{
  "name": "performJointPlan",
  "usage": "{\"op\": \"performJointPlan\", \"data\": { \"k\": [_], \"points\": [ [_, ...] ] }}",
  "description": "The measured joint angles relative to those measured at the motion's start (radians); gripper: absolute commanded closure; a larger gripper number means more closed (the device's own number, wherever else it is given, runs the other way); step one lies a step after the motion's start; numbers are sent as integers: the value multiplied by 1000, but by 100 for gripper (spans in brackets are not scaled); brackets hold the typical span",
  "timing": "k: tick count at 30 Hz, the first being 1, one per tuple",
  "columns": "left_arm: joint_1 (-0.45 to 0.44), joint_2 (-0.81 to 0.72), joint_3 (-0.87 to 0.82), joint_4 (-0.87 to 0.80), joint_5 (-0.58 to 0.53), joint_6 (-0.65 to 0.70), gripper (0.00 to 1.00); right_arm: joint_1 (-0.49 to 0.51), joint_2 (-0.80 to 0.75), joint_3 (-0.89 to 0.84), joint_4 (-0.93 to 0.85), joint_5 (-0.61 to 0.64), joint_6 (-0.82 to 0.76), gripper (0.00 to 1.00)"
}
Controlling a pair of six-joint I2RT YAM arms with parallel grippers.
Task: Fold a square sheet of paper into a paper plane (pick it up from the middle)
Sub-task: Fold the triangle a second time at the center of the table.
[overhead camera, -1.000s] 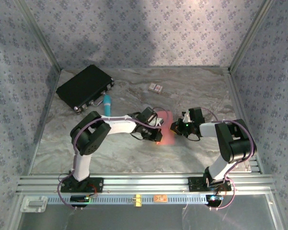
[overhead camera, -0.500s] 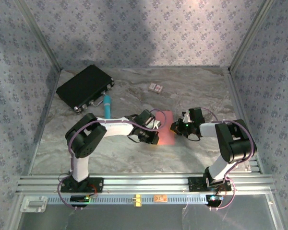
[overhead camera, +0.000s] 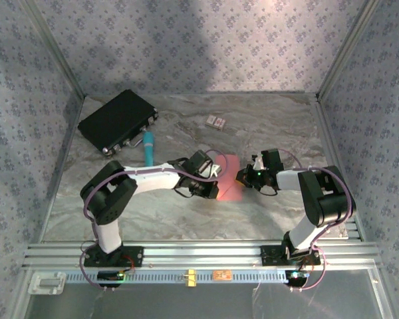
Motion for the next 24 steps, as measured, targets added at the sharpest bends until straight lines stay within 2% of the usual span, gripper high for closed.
{"op": "performJointPlan", "data": {
  "k": [8, 13, 24],
  "points": [
    [-3, 93, 111, 22, 80, -2, 93, 0, 0, 0, -2, 0, -3, 100],
    [-2, 138, 91, 9, 80, -2, 93, 0, 0, 0, -2, 0, -3, 100],
    [0, 106, 16, 35, 91, -2, 93, 0, 0, 0, -6, -4, -4, 100]
  ]
}}
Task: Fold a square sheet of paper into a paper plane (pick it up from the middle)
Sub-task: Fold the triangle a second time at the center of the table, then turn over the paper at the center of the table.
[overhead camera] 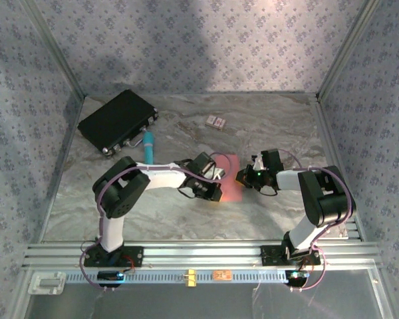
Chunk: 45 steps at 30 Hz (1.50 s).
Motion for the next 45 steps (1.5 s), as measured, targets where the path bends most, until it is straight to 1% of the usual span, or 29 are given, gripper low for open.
{"op": "performJointPlan", "data": {
  "k": [5, 9, 12, 15, 17, 19, 26, 30, 35, 38, 45],
  "points": [
    [0, -30, -23, -27, -4, 0, 93, 0, 0, 0, 0, 0, 0, 99],
    [1, -95, -31, -58, -26, 0, 93, 0, 0, 0, 1, -7, 0, 96],
    [17, -159, -31, -50, -39, -10, 94, 0, -18, 0, -15, -8, -3, 89],
    [56, -171, -16, -29, -43, -27, 93, 5, -74, 1, -48, -3, -12, 83],
    [84, -148, 21, -33, -45, -30, 93, 9, -132, 4, -81, 13, -23, 78],
    [99, -116, 69, -32, -47, -29, 93, 11, -188, 5, -114, 35, -32, 77],
    [96, -26, 180, -34, -24, -20, 93, 11, -329, -29, -203, 93, -33, 74],
    [96, 25, 203, -43, -18, -9, 93, 20, -358, -69, -239, 107, -25, 72],
    [95, 78, 228, -82, -31, 16, 94, 52, -362, -82, -262, 109, -14, 66],
    [95, 93, 229, -94, -46, 29, 95, 71, -362, -82, -270, 117, -7, 62],
    [84, 124, 229, -95, -56, 39, 95, 97, -362, -82, -274, 134, 8, 56]
  ]
}}
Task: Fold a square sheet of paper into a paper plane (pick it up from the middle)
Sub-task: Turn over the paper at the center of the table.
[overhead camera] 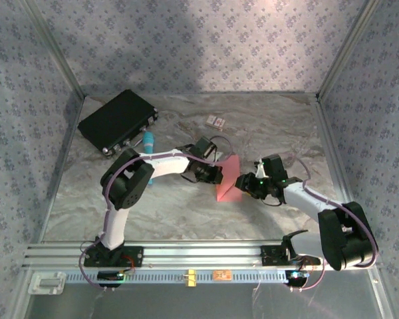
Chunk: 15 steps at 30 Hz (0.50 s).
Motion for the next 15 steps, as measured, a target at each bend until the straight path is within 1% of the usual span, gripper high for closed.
{"op": "performJointPlan", "data": {
  "k": [2, 5, 15],
  "points": [
    [-9, 8, 0, 0, 0, 0, 96, 6, 2, 0, -2, 6, 2, 53],
    [-15, 9, 0, 4, 1, 4, 96, 14, 12, 0, -6, 10, 5, 52],
    [-15, 9, 0, 4, 0, 6, 96, 42, 44, 0, -38, 42, 20, 50]
  ]
}}
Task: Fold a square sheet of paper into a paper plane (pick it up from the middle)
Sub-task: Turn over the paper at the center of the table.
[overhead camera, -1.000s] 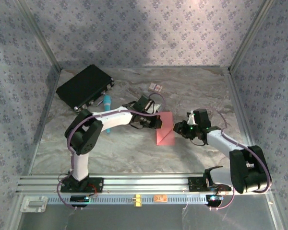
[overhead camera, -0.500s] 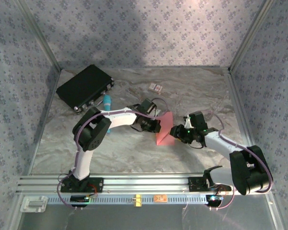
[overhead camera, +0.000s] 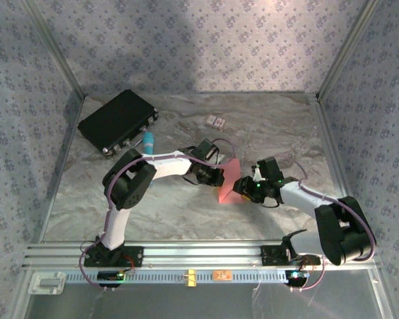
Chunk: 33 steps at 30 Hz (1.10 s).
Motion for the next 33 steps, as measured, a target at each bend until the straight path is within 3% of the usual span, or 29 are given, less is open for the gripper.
{"op": "performJointPlan", "data": {
  "k": [13, 33],
  "points": [
    [0, 0, -4, 7, 3, 0, 96, 18, -7, 0, -26, 24, 26, 46],
    [0, 0, -6, 15, 4, -3, 96, -21, 122, 82, 116, -56, 44, 44]
  ]
}}
